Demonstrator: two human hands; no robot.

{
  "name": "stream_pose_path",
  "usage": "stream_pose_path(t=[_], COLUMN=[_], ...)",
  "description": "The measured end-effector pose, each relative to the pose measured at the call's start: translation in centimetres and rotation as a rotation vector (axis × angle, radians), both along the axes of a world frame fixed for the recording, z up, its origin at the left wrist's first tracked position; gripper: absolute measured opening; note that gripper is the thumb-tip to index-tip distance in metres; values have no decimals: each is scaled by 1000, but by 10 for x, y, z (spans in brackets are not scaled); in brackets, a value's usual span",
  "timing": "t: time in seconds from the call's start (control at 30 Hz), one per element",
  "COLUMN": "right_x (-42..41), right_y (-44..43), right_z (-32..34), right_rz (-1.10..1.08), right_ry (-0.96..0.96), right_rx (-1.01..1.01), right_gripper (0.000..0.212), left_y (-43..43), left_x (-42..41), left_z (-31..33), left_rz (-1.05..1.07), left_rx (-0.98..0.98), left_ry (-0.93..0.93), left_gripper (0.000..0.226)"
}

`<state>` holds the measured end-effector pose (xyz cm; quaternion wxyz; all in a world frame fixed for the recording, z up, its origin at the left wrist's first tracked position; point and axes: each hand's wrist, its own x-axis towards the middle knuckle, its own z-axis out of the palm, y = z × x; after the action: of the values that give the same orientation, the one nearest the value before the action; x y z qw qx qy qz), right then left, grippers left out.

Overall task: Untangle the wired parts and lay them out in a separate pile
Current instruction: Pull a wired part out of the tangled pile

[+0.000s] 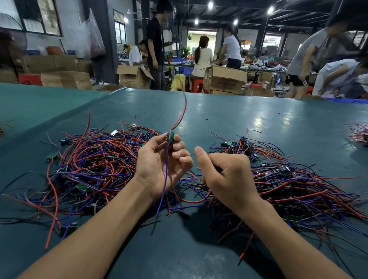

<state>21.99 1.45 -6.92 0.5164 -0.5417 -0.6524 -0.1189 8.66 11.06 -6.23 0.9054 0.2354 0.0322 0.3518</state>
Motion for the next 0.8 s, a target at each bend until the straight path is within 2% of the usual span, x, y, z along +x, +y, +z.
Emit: stream_pose_path(t=[0.2, 0.6, 0.7, 0.8], right_x=[-2, -3, -6, -11], right_y=[0, 0, -1, -1], right_z=[-3, -4, -4, -8], right_rz=[46, 93, 114, 129], right_ry=[-109, -64, -156, -329], right_rx=[-62, -167, -199, -342], right_gripper=[59, 60, 55, 48], left_y=[-1, 0, 1, 3], left_x=[0, 3, 5, 5], left_z=[1, -3, 0, 6], left_rz=[30, 109, 128, 254], left_rx=[18, 111, 153, 336], left_ry=[79, 164, 225, 390], left_gripper=[25, 28, 30, 25])
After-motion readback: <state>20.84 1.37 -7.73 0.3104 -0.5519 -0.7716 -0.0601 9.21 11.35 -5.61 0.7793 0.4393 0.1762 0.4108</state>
